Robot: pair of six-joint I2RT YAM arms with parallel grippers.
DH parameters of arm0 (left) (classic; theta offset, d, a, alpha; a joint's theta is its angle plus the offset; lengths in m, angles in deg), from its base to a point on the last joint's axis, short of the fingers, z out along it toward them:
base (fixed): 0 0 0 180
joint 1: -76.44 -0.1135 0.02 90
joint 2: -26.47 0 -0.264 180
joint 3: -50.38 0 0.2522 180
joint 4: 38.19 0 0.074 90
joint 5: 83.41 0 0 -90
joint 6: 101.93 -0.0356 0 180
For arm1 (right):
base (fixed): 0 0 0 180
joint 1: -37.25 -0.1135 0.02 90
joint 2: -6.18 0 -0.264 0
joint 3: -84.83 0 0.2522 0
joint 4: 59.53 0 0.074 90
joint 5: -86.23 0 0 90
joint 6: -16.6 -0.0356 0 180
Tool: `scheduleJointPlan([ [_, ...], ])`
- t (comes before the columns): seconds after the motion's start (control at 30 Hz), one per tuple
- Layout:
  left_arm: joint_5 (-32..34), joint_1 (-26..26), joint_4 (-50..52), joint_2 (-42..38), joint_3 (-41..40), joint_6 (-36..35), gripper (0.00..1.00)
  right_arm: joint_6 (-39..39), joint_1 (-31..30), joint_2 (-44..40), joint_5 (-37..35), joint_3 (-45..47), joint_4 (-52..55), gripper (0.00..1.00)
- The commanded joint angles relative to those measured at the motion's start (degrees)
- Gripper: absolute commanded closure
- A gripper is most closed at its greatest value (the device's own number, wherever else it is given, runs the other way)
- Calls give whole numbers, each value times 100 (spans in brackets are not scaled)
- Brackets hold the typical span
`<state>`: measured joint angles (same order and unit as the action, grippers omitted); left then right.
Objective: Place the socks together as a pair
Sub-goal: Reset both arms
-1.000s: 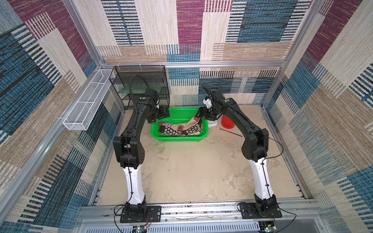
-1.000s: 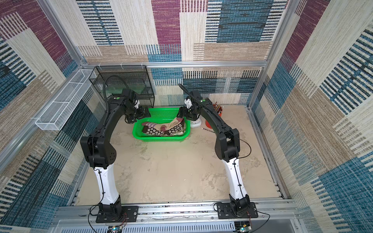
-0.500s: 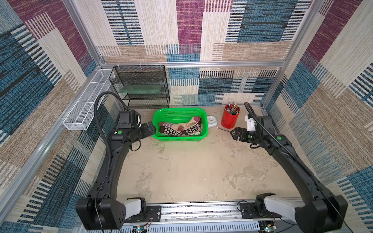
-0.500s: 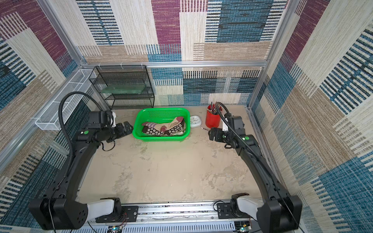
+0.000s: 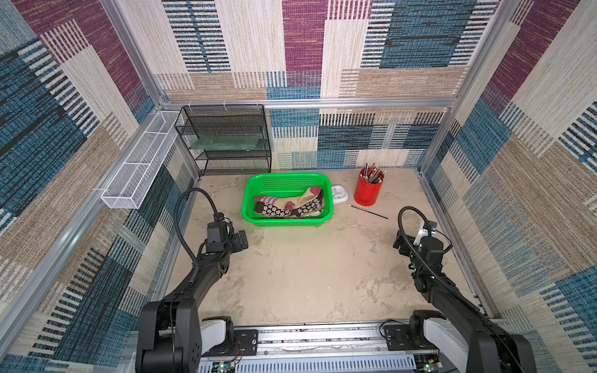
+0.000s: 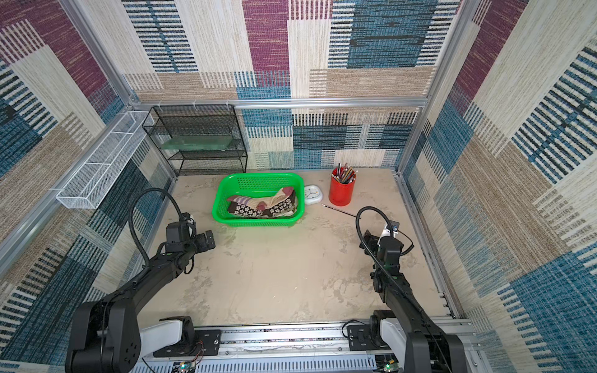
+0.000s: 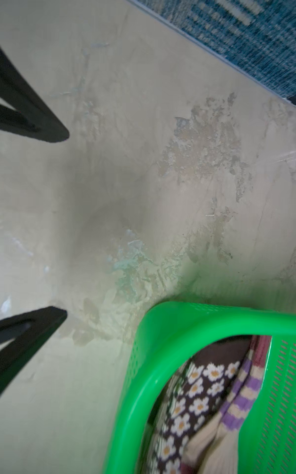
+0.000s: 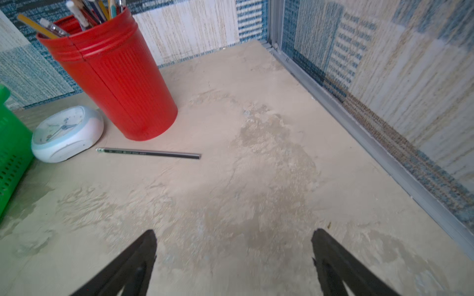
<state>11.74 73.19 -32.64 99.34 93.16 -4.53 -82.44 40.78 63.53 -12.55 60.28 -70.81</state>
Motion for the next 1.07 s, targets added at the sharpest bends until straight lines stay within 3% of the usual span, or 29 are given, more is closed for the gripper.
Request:
scheduleJointPlan([
  [0.0, -307, -137, -2258, 478, -343, -470, 0, 254, 11, 668, 56, 188, -2675, 4],
  [0.03, -426, -148, -2797, 685, -385, -468, 0, 298, 7, 995, 105, 148, -3009, 4],
  [0.13, -1207, -177, -2863, 1357, -75, -658, 0, 378, 37, 1878, 465, -256, -3334, 4],
  [0.17, -1454, -163, -3309, 1564, -185, -761, 0, 429, 9, 2211, 537, -304, -3526, 4],
  [0.23, -1388, -159, -3823, 1455, -531, -762, 0, 670, -59, 2832, 609, -328, -4209, 4],
  [0.3, -1298, -159, -3552, 1462, -408, -715, 0, 588, -97, 2644, 641, -579, -3389, 4],
  [0.33, -1293, -159, -3427, 1498, -312, -714, 0, 672, -90, 2760, 664, -506, -3718, 4],
  [0.57, -1297, -159, -3407, 1464, -326, -705, 0, 747, -303, 2685, 320, -657, -3340, 4],
  [0.63, -1288, -159, -3408, 1463, -326, -704, 0, 711, -161, 2685, 647, -701, -3271, 4],
  [1.03, -1298, -166, -3458, 1428, -373, -713, 0, 765, -192, 2721, 674, -676, -3323, 4],
])
